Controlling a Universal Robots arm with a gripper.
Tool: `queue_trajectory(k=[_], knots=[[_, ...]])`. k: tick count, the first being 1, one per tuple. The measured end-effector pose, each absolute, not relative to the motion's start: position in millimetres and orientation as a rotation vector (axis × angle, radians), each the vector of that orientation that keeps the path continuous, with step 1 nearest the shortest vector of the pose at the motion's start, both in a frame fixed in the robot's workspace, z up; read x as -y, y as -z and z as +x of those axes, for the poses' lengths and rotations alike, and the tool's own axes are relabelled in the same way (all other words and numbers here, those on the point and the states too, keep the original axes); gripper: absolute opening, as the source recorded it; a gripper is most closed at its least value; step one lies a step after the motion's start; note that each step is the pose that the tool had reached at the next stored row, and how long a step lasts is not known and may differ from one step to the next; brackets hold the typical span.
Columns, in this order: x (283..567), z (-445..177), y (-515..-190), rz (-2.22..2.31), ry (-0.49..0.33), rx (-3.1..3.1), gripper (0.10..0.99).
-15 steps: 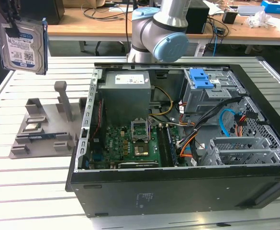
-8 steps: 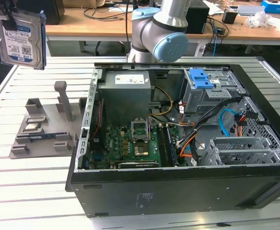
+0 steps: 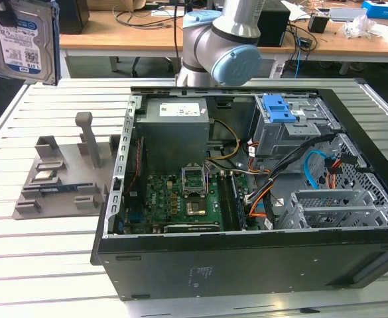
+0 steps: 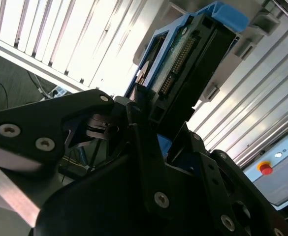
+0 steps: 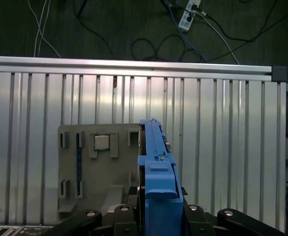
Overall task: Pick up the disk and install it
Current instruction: 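Pick up the disk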
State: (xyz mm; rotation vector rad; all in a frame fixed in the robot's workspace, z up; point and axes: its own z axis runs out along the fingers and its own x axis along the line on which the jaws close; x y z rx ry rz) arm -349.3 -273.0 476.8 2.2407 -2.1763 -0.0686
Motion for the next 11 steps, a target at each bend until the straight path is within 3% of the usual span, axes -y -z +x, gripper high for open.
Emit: queue_trajectory(k=[11], knots=[[272,-349,-502,2.241,0.069,2.176,0.365]])
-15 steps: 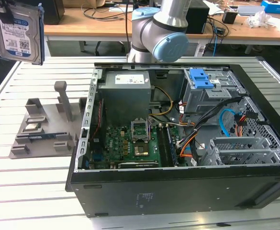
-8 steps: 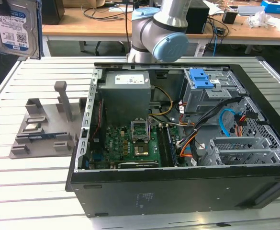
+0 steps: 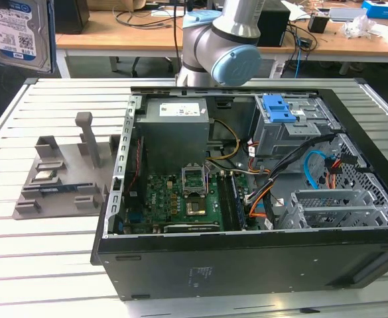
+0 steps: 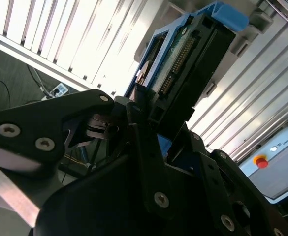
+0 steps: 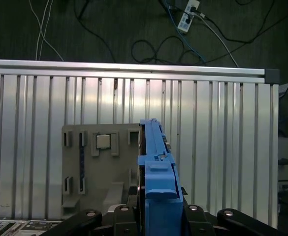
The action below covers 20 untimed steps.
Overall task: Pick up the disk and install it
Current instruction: 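Pick up the disk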
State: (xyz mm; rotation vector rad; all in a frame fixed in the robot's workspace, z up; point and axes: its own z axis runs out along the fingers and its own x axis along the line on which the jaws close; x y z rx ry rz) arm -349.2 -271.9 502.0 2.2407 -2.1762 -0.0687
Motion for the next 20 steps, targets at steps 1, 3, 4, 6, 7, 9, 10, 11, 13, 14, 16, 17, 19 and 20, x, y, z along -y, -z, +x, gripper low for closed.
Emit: queue_trajectory(k=[1,3,4,6,7,9,10,11,13,14,16,17,19,20], knots=[[272,-349,-504,2.241,0.069,2.176,0.365],[272,-349,-509,2.241,0.069,2.176,0.365],[271,-349,-512,2.241,0.069,2.176,0.365],[271,-349,-516,2.241,0.069,2.176,0.365],[271,-349,-518,2.241,0.069,2.176,0.365],[271,-349,-523,2.241,0.069,2.176,0.365],[271,-349,-526,2.241,0.069,2.176,0.365],[271,-349,-529,2.241,0.069,2.176,0.365],[271,-349,-533,2.241,0.069,2.176,0.365],[271,-349,-537,2.241,0.069,2.176,0.365],[271,-349,-541,2.241,0.069,2.176,0.365],[271,-349,-543,2.241,0.069,2.176,0.365],[270,-349,-546,2.241,0.069,2.176,0.365],[270,-349,-548,2.241,0.069,2.176,0.365]])
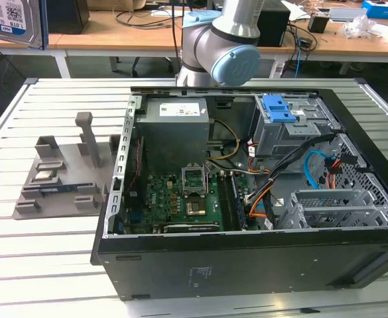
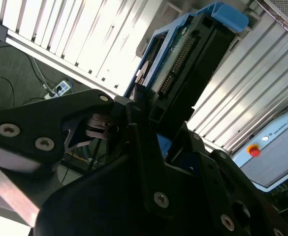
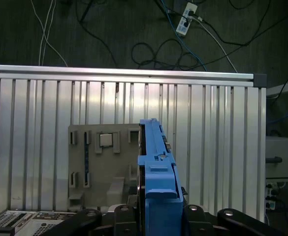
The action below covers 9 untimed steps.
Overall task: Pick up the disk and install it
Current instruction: 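Pick up the disk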
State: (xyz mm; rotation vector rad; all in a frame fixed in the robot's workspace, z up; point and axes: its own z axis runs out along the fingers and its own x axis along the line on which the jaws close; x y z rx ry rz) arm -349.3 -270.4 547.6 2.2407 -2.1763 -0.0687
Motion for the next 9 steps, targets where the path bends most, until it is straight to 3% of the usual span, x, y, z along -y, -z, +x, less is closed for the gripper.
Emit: queue_trajectory(k=[9], knots=[[270,-349,-562,2.241,0.069,2.176,0.365]])
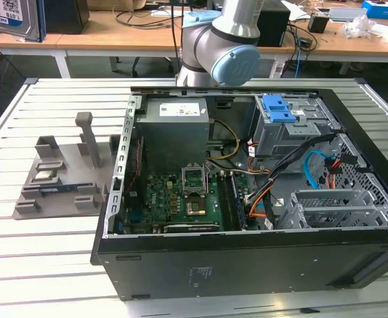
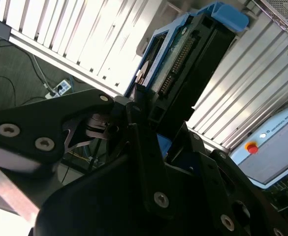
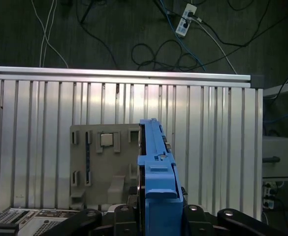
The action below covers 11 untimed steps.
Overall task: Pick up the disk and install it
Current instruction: 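Pick up the disk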
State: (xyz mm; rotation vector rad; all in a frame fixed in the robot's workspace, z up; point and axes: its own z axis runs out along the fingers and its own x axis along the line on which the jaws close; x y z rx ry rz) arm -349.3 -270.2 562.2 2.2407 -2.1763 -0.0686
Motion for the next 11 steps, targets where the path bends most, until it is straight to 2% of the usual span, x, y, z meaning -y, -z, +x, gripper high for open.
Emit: queue_trajectory(k=[11], knots=[[270.2,-346.1,-564.9,2.241,0.069,2.176,0.365]])
